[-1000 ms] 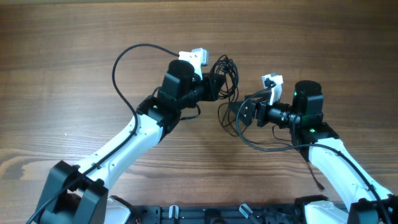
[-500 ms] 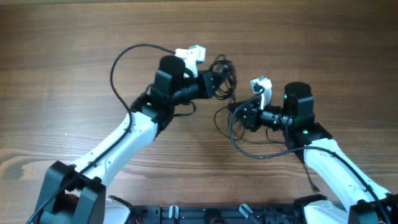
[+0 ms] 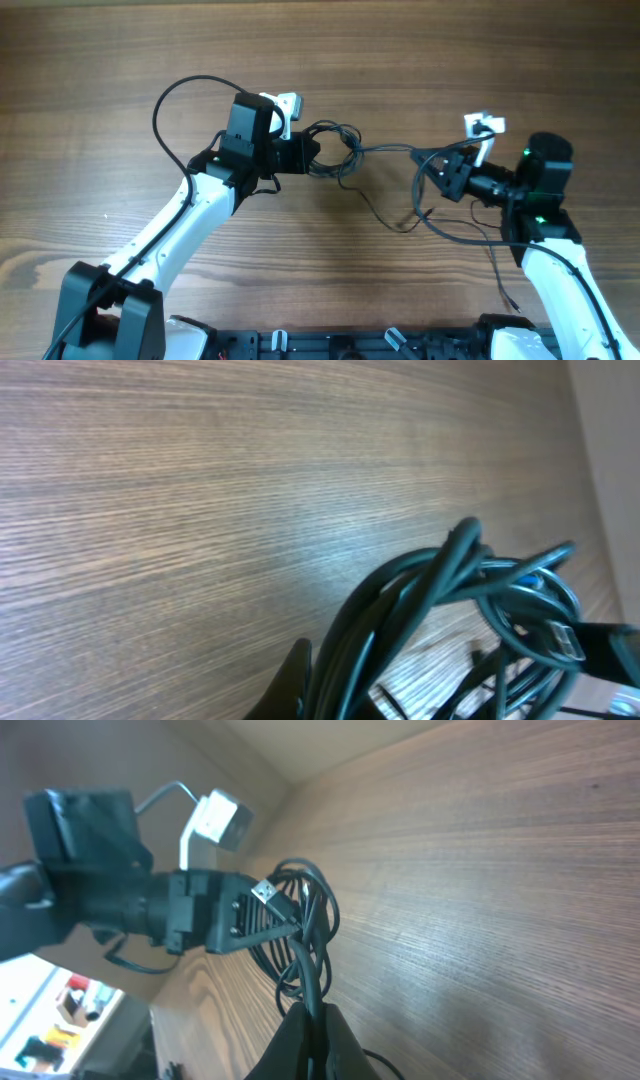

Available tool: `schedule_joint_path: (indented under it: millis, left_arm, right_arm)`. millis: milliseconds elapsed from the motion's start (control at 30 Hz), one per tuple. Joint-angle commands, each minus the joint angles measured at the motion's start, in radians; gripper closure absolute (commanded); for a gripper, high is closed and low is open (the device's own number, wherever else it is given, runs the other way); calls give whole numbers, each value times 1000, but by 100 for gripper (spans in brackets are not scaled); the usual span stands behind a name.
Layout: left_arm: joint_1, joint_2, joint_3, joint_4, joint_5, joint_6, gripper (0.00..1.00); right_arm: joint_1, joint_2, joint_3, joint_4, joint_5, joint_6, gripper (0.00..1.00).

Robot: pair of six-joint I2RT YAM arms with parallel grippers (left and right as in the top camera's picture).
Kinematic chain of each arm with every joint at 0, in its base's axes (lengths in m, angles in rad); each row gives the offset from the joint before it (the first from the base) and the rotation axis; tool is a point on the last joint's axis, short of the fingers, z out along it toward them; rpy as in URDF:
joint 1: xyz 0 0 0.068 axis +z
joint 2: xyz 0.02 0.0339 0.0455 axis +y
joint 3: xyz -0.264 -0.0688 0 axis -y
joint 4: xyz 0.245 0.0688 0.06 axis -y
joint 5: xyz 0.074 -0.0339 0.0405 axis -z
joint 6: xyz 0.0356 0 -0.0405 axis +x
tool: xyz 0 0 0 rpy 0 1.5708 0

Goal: Untangle cables

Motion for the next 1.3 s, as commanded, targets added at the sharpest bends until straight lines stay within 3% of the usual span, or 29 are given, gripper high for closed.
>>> schedule_joint_path:
  millis: [0,200,267,333,367,433,467,500,800,1033,1267]
  left_arm:
    - [32,-16,6,-25,-227,13,96]
    - [106,-72,6,-88,-624,-216,96]
    - [159,-116,6,-88,-597,-288,96]
    - [192,-153,6,-57,-453,-303,96]
    - [200,-164,6,-30,-353,-295,96]
    - [201,-172,6,47,-86,-208,96]
    - [196,-171,6,78,48,-163,96]
    - [189,-168,6,100,150,-125,96]
    - [134,-167,5,93,557,233,96]
    - [134,-167,5,67,596,233,96]
    - [134,-167,5,52,844,232,96]
  right_arm:
    - [-86,-35,-1,-6,-26,28,95]
    - [-189,-35,-1,-28,84,30,95]
    - [-222,-35,-1,-37,175,56,95]
    - [-219,-35,-1,-48,206,70,95]
    - [-213,-35,-1,-56,206,69,88]
    - [-182,-35,-1,-97,179,26,33]
    - [-161,-35,-1,-118,156,1,14]
    - [-129,-35,-1,-140,141,-13,1]
    - [180,-35,-1,-100,138,-21,0]
    - [212,-35,-1,38,134,127,0]
    - [219,-26,-1,192,143,206,4]
